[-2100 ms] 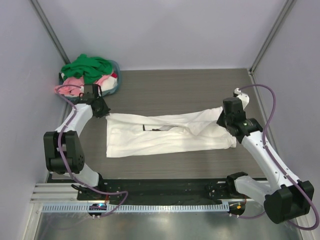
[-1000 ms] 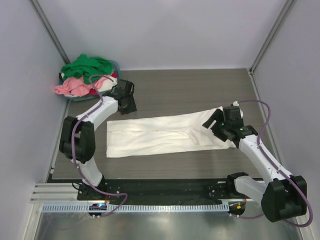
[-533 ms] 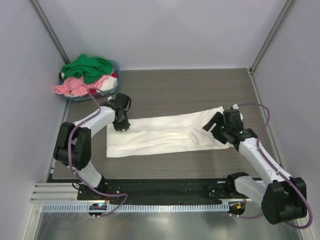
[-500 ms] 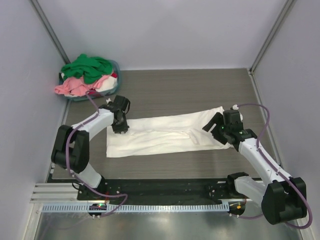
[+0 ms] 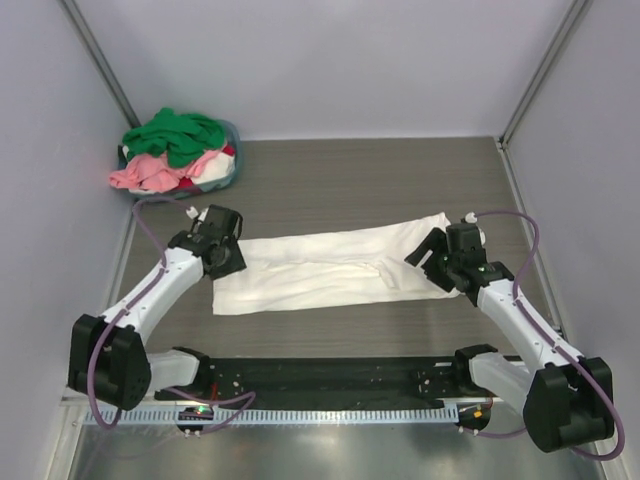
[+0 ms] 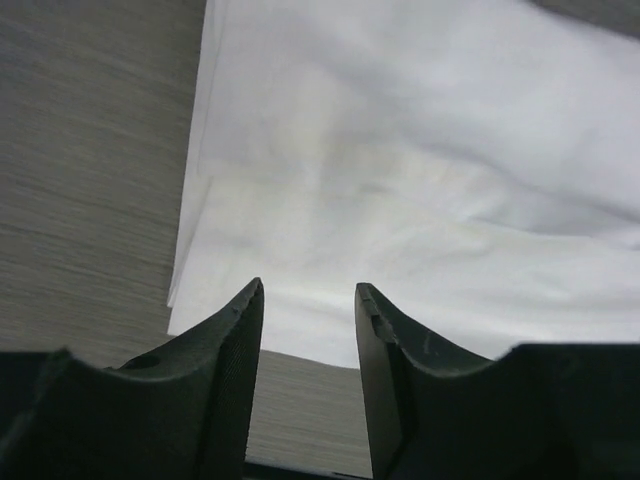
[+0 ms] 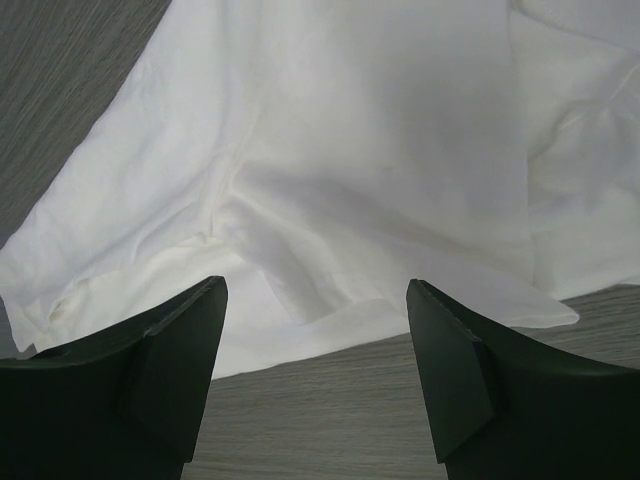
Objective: Fold and stack the t-shirts
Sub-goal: Fold the tshirt
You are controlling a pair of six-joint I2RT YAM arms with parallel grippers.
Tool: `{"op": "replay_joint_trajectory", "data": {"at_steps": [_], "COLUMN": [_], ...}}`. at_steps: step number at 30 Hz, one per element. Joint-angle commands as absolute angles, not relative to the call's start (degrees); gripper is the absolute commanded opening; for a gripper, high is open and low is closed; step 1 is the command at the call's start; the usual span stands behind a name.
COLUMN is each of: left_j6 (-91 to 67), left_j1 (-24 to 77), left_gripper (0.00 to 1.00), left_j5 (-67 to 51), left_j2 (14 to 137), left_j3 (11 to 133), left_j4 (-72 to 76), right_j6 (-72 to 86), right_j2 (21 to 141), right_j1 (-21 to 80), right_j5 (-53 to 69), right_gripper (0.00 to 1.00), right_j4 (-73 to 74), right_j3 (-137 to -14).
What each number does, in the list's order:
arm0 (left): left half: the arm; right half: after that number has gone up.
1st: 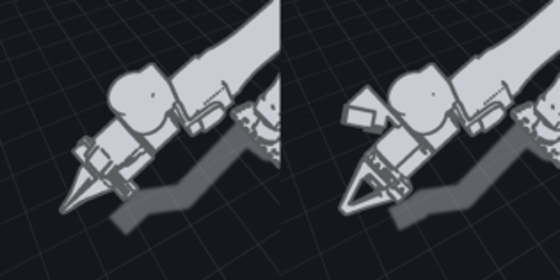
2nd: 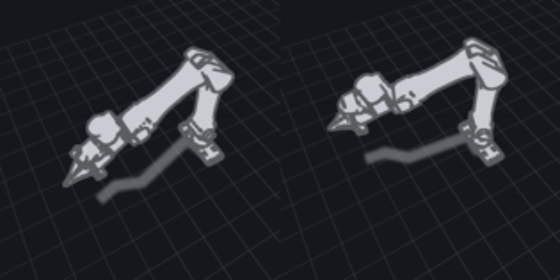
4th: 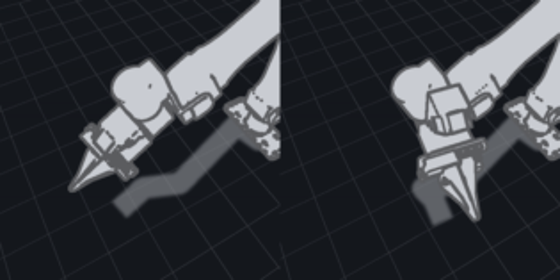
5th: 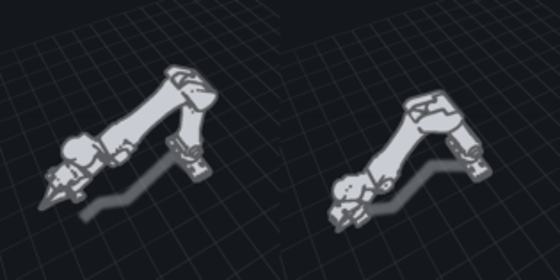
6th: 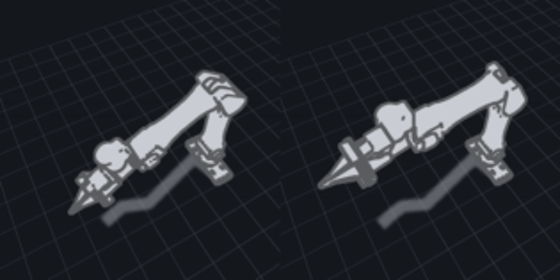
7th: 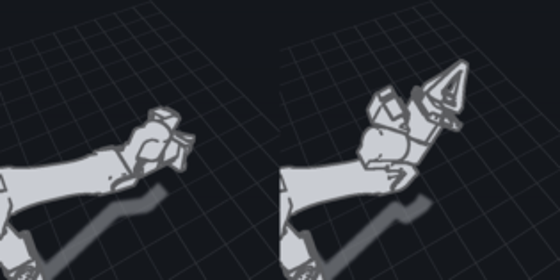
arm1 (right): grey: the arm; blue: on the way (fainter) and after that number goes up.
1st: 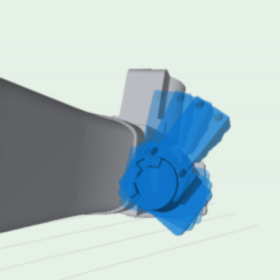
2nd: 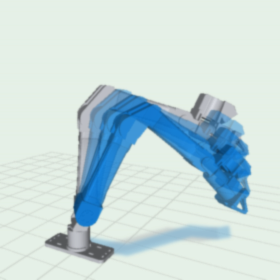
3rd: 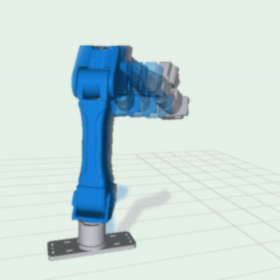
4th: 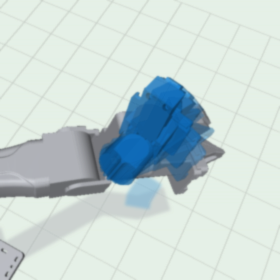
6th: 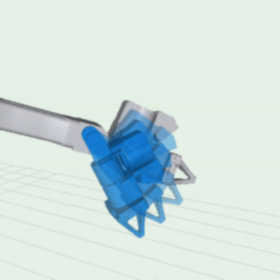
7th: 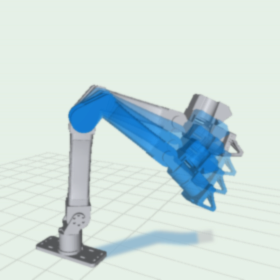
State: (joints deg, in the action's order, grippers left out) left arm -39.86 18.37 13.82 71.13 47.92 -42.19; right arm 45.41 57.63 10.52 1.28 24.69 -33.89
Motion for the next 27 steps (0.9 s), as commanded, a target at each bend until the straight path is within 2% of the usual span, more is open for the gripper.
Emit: {"op": "replay_joint_trajectory", "data": {"at_steps": [1, 5, 10, 13, 19, 22, 27], "left_j6": [-38.2, -36.1, -35.2, -36.2, -39.3, -42.3, -49.7], "left_j1": [18.4, 18.4, 18.3, 18.3, 18.3, 18.6, 23.5], "left_gripper": [0.44, 0.51, 0.50, 0.50, 0.48, 0.47, 0.47], "left_j5": [14.4, 14.4, 12.7, 11.9, 8.5, 6.0, 0.3], "left_j2": [73.2, 82.8, 97.0, 100.7, 101.3, 99.1, 91.0], "left_j3": [54.6, 60.3, 64.9, 64.3, 57.0, 51.1, 41.9], "left_j4": [-40.3, -39.1, -38.8, -38.4, -36.7, -35.6, -32.5], "right_j6": [46.5, 47.5, 47.6, 48.1, 46.3, 44.0, 42.8], "right_j2": [58.1, 62.7, 71.4, 76.2, 88.5, 98.9, 114.1], "right_j1": [10.6, 10.7, 10.5, 8.6, 5.7, 5.4, 5.6], "right_j5": [2.1, 3.4, 1.5, 1.4, 0.4, 0.3, 7.3], "right_gripper": [0.78, 0.79, 0.79, 0.79, 0.82, 0.82, 0.82], "right_j4": [21.7, 19.8, 18.2, 18.2, 17.8, 17.5, 15.4], "right_j3": [-34.8, -36.6, -38.8, -39.5, -45.7, -53.2, -69.8]}}
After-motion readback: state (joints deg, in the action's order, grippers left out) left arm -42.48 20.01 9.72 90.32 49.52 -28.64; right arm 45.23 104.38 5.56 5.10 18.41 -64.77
